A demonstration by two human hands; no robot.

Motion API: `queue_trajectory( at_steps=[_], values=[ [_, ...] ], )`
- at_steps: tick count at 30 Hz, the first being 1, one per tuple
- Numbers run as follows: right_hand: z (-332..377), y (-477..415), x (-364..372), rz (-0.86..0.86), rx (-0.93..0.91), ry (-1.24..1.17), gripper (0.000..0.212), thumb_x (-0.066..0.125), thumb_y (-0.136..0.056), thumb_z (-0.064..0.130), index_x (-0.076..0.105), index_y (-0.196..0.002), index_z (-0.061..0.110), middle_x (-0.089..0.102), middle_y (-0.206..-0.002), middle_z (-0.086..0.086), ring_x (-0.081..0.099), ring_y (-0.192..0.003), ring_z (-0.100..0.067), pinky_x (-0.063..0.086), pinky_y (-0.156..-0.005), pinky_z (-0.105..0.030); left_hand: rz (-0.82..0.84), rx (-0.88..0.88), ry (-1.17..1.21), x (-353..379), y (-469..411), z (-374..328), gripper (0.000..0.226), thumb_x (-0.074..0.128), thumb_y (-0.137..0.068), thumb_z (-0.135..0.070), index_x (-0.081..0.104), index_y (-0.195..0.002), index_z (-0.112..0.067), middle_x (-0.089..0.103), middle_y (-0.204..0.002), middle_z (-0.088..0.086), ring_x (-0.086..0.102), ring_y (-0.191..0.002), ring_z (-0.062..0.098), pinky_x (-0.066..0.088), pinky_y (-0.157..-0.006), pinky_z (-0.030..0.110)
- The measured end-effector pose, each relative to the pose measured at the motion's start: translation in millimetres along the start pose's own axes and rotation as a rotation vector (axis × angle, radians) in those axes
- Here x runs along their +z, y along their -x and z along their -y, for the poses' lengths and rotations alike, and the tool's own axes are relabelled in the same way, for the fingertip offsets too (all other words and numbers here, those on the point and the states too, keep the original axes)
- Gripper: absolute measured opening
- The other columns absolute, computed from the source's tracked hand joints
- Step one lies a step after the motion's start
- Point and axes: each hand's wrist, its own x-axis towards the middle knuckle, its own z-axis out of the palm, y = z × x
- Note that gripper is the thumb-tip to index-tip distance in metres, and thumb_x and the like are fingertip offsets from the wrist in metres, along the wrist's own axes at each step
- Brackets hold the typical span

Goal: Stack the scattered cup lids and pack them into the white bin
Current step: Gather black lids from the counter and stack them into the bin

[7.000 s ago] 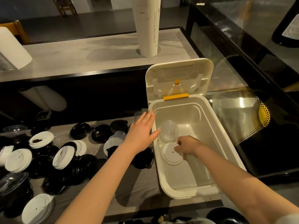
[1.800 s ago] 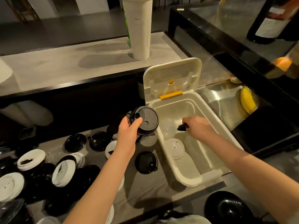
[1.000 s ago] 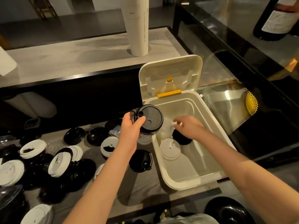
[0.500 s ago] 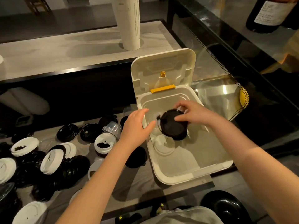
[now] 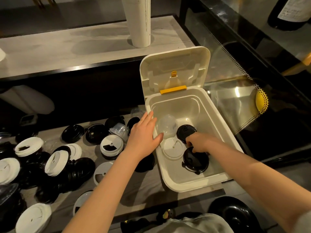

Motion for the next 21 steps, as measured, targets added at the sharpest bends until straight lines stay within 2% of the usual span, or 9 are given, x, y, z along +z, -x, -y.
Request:
queue_trajectory(
  at_steps=[2,6,9,11,15,21],
  values=[
    [-1,0,1,-0.046,-0.003,0.064,0.031,0.057,-0.089,0.017,0.053,-0.119,0.015,0.053,-0.124,-0.007,0.053,-0.090,-0.022,0.041,-0.064,-0.027,0.008,0.002,-0.023,-1,1,0,0.066,0.045,-0.094,-0.044,0.021,-0.149,-0.016,0.004,-0.159,0.001,0.000,-0.147,0.016,0.014,-0.118,0.042],
    [0,-2,-5,-0.091,0.014,0.116,0.030,0.056,-0.089,0.024,0.052,-0.118,0.017,0.056,-0.119,-0.004,0.057,-0.104,-0.024,0.046,-0.074,-0.031,0.028,0.006,-0.081,-1,1,0,0.065,0.040,-0.095,-0.047,0.019,-0.149,-0.018,0.002,-0.159,0.001,-0.003,-0.146,0.016,0.011,-0.119,0.043],
    [5,2,-20,-0.176,0.036,0.060,0.033,0.051,-0.092,0.032,0.052,-0.122,0.018,0.057,-0.116,-0.003,0.057,-0.101,-0.023,0.046,-0.072,-0.030,0.033,0.029,-0.120,-3,2,2,0.065,0.035,-0.096,-0.051,0.016,-0.150,-0.019,0.001,-0.159,0.000,-0.003,-0.146,0.016,0.010,-0.119,0.042],
    [10,6,-31,-0.279,0.031,-0.016,0.032,0.049,-0.093,0.036,0.053,-0.121,0.021,0.057,-0.116,-0.003,0.056,-0.099,-0.022,0.044,-0.071,-0.029,0.024,0.039,-0.129,-7,3,7,0.066,0.033,-0.095,-0.053,0.015,-0.150,-0.020,0.002,-0.159,-0.001,-0.003,-0.146,0.016,0.010,-0.118,0.042],
    [32,22,-55,-0.522,-0.049,-0.227,0.036,0.053,-0.091,0.039,0.053,-0.124,0.023,0.059,-0.119,-0.001,0.056,-0.107,-0.023,0.047,-0.084,-0.034,-0.026,-0.007,-0.135,-22,9,32,0.063,0.034,-0.096,-0.051,0.020,-0.149,-0.021,0.009,-0.159,-0.001,0.000,-0.146,0.016,0.012,-0.116,0.043],
    [109,48,-74,-0.815,-0.267,-0.331,0.034,0.050,-0.094,0.030,0.055,-0.125,0.018,0.058,-0.122,0.000,0.048,-0.118,-0.019,0.042,-0.089,-0.031,-0.061,-0.156,-0.147,-38,29,98,0.057,0.048,-0.095,-0.038,0.032,-0.145,-0.016,0.022,-0.155,0.002,0.010,-0.145,0.020,0.018,-0.114,0.043]
  ],
)
